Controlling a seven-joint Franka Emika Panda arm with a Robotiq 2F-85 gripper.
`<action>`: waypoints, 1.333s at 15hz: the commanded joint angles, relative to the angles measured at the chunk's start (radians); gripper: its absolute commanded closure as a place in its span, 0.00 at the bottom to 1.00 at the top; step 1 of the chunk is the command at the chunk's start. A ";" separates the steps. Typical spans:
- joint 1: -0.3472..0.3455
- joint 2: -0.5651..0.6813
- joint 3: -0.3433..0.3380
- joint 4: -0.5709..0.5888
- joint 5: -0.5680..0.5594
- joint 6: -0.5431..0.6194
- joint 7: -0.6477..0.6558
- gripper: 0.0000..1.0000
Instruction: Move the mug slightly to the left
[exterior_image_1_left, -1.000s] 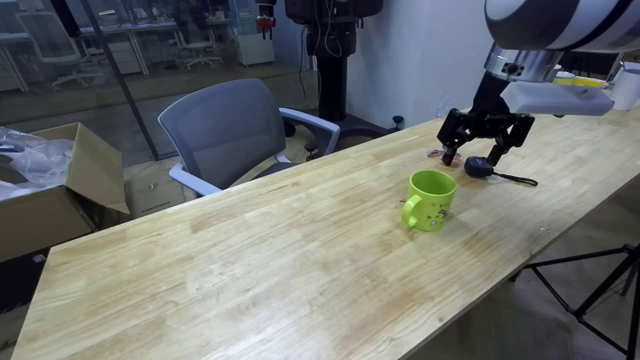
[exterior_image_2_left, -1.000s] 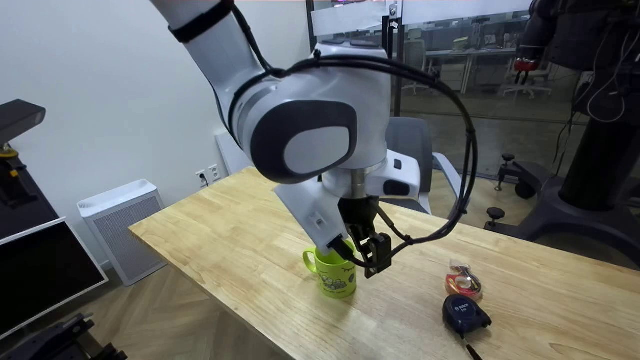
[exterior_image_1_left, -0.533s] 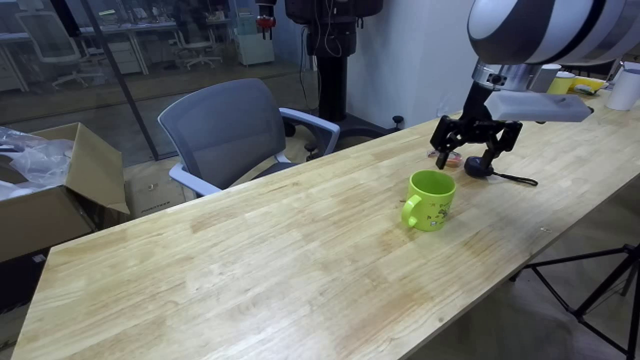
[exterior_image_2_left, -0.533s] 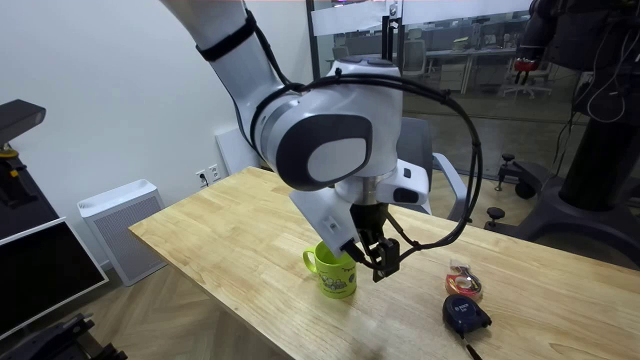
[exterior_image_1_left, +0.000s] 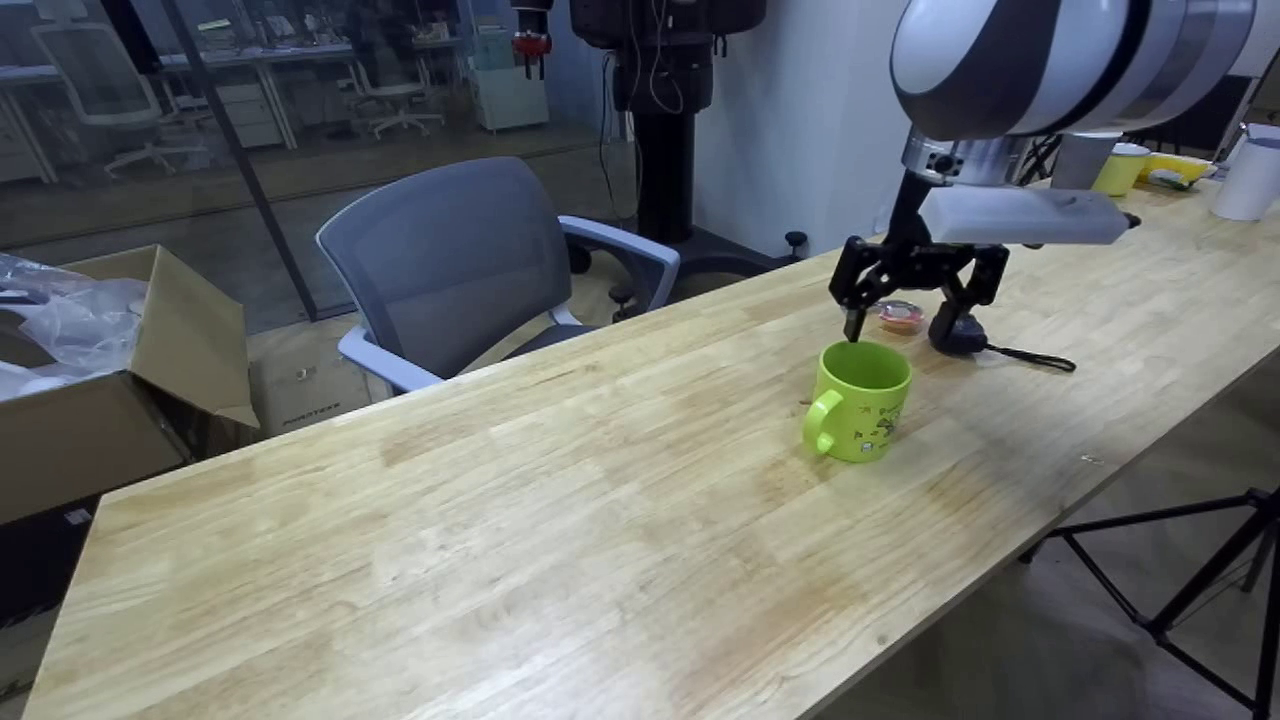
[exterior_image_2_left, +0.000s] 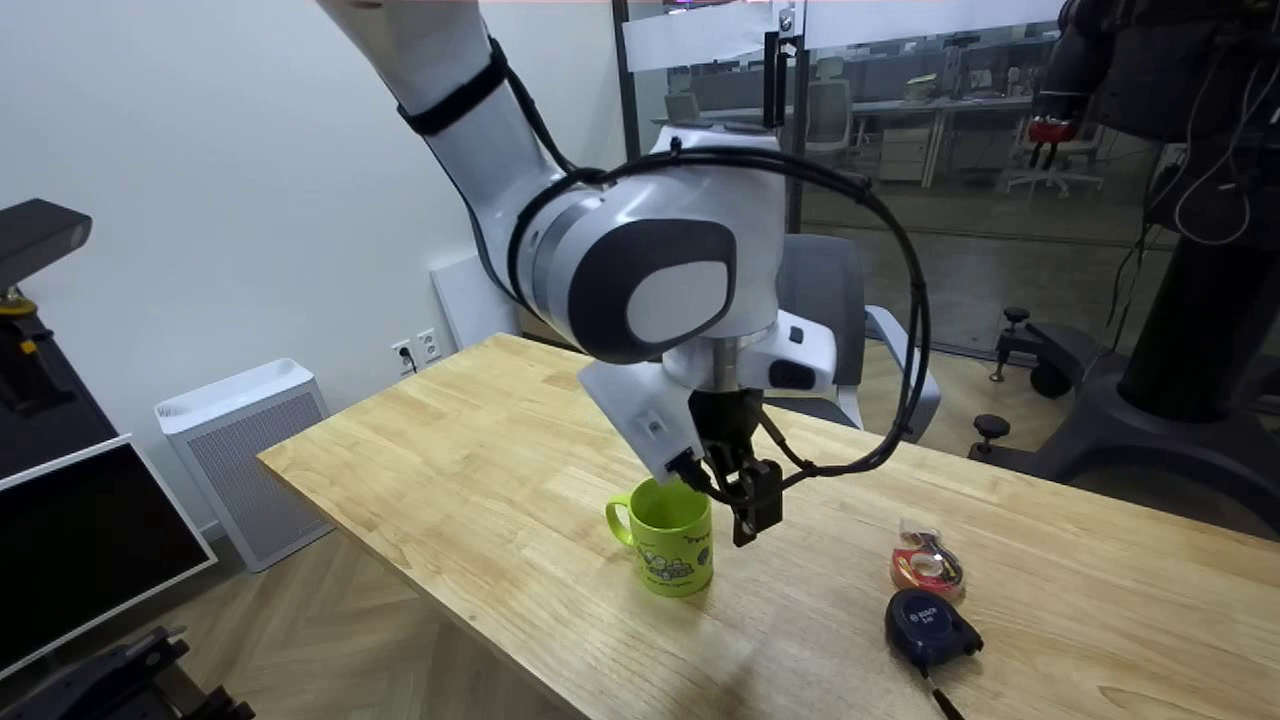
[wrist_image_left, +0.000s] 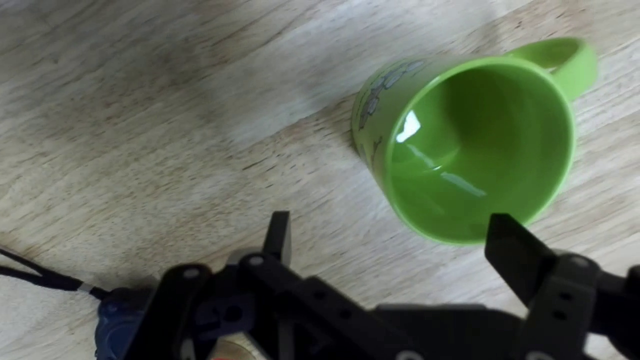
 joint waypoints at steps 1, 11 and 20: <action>0.042 0.013 -0.022 0.036 -0.030 -0.038 0.084 0.00; 0.050 0.030 -0.041 0.023 -0.019 -0.024 0.149 0.00; 0.053 0.061 -0.060 0.035 -0.019 -0.038 0.196 0.25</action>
